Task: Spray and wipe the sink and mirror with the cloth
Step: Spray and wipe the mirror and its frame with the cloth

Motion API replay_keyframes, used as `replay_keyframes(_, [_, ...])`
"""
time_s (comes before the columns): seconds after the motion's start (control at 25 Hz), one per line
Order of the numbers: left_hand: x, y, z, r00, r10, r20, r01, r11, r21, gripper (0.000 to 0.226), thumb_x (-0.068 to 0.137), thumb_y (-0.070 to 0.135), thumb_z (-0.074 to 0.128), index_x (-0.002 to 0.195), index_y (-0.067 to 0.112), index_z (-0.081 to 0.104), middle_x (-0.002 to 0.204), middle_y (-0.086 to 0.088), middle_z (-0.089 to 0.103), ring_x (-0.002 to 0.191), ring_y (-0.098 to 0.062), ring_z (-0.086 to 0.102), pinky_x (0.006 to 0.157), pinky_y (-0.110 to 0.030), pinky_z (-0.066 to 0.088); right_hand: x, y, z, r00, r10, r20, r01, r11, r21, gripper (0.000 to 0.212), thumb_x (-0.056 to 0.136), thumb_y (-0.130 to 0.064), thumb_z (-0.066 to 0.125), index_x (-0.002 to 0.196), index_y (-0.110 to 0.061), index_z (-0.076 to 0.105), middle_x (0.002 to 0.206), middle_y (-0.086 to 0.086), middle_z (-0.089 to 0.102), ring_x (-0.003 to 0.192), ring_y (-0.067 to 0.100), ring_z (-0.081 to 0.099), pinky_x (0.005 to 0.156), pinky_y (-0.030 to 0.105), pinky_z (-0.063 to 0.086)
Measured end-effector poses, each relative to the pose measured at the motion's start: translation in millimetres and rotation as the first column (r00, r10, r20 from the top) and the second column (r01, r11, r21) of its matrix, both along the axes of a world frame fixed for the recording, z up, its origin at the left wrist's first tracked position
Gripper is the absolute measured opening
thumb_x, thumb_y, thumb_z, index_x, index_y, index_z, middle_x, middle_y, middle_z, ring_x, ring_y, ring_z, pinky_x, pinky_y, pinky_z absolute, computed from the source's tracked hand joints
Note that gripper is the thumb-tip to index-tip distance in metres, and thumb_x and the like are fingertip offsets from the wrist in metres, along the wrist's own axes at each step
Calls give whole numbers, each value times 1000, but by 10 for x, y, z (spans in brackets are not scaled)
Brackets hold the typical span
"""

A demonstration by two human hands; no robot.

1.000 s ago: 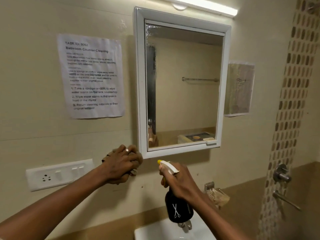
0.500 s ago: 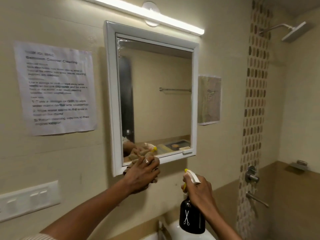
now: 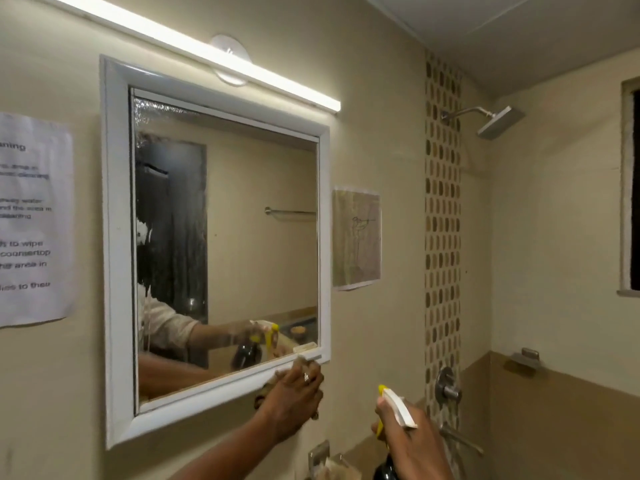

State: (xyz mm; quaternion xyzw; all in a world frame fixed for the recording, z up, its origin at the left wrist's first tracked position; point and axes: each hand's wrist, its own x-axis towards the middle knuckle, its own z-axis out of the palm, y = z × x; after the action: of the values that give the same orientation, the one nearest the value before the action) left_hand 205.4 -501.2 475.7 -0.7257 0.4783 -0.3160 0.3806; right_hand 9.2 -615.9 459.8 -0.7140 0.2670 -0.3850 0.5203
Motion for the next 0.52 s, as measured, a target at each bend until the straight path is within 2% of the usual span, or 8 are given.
replay_keyframes(0.08, [-42, -63, 31, 999, -26, 44, 27, 999, -26, 30, 80, 47, 56, 85, 27, 78, 104, 1, 75, 108, -21, 68, 101, -47, 50, 65, -48, 142, 1000, 19, 24, -19, 1000, 10, 14, 99, -32, 67, 104, -26, 79, 72, 6, 79, 76, 18, 75, 76, 29, 54])
replay_keyframes(0.2, [-82, -70, -9, 981, -196, -7, 195, 970, 145, 17, 84, 46, 60, 93, 35, 71, 103, 12, 71, 106, -16, 66, 92, -35, 55, 206, -42, 348, 994, 30, 101, -26, 999, -39, 15, 100, -27, 68, 104, -19, 80, 68, 5, 78, 69, 18, 71, 75, 31, 52])
replay_keyframes(0.24, [-122, -20, 53, 979, -204, -18, 205, 973, 104, 19, 82, 53, 60, 91, 39, 69, 100, 18, 70, 101, -10, 66, 85, -27, 56, 272, -32, 446, 988, 26, 153, -22, 999, -28, 15, 99, -25, 69, 104, -17, 81, 66, 5, 78, 68, 20, 70, 74, 32, 51])
replay_keyframes(0.28, [-155, 41, 167, 971, -237, -15, 237, 971, -29, 20, 79, 58, 60, 89, 42, 68, 95, 21, 69, 94, -5, 66, 79, -23, 56, 338, -35, 549, 981, 20, 194, -18, 1000, -8, 15, 99, -22, 69, 104, -14, 81, 64, 7, 77, 68, 25, 69, 74, 33, 50])
replay_keyframes(0.36, [-168, 207, 589, 915, -402, -26, 384, 891, -244, 16, 83, 44, 55, 89, 36, 67, 96, 18, 68, 90, -9, 66, 75, -28, 55, 494, -31, 765, 962, 10, 272, -18, 1000, 26, 16, 100, -20, 67, 103, -11, 81, 60, 8, 75, 70, 32, 68, 73, 38, 52])
replay_keyframes(0.44, [-167, 501, 1418, 854, -505, 125, 508, 757, -411, 19, 85, 29, 51, 94, 29, 67, 106, 8, 69, 96, -20, 65, 77, -34, 53, 585, 54, 1003, 941, 45, 336, -42, 999, -16, 26, 101, -27, 66, 88, -12, 83, 63, 4, 79, 75, 35, 75, 69, 45, 60])
replay_keyframes(0.48, [-176, 733, 1911, 830, -492, 262, 551, 652, -521, 19, 84, 25, 56, 98, 26, 68, 110, 1, 69, 100, -25, 63, 79, -37, 51, 597, 156, 1138, 928, 92, 360, -80, 996, -47, 30, 100, -33, 66, 83, -14, 83, 69, 1, 81, 77, 31, 78, 64, 44, 61])
replay_keyframes(0.52, [-155, 966, 2388, 824, -441, 355, 560, 545, -625, 24, 81, 21, 63, 105, 21, 67, 115, -5, 67, 105, -29, 61, 80, -40, 49, 601, 309, 1298, 912, 164, 377, -141, 986, -86, 32, 97, -41, 66, 83, -18, 84, 74, -3, 82, 76, 24, 80, 59, 37, 61])
